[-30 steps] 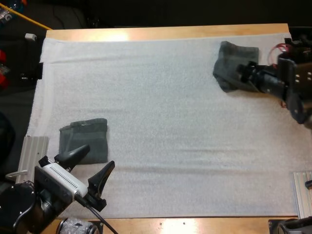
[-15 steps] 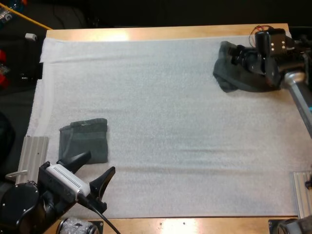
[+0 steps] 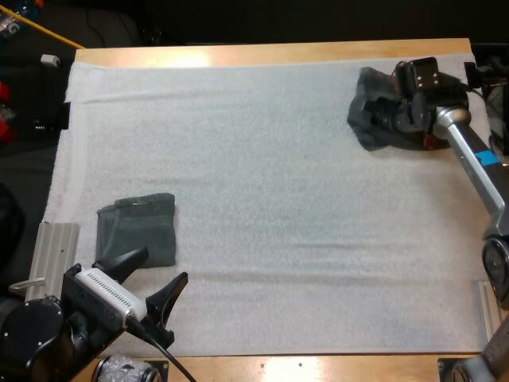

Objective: Pick towel from pile, fold and stack

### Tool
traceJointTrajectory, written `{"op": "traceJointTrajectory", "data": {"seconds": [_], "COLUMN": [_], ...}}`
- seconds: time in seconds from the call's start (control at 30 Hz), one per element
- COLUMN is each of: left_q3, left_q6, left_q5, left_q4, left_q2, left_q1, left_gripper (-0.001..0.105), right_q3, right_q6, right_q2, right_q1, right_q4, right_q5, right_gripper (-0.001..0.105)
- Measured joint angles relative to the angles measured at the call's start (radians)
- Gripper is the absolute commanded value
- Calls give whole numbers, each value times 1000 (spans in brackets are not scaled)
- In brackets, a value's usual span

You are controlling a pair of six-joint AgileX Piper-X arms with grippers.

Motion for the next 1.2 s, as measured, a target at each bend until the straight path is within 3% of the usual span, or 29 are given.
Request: {"op": "traceJointTrajectory", "data": {"seconds": [0.33, 0.4, 0.67, 0.73, 1.2], "left_q3": [0, 0, 0, 0, 0], "left_q6": [0, 0, 0, 0, 0], "left_q5": [0, 0, 0, 0, 0], "left_q4": [0, 0, 0, 0, 0], "left_q2": [0, 0, 0, 0, 0], "left_q1": [0, 0, 0, 0, 0], "left_gripper": [65, 65, 65, 65, 65], "right_q3": [0, 0, -3, -2, -4], "right_q6": [-71, -77, -102, -124, -221], "right_q2": [92, 103, 112, 112, 88], "right_q1": [0, 0, 0, 0, 9], "right_q4": [0, 0, 0, 0, 40], "right_q5": [24, 25, 67, 69, 69], "right_gripper": [71, 67, 8, 0, 0]}}
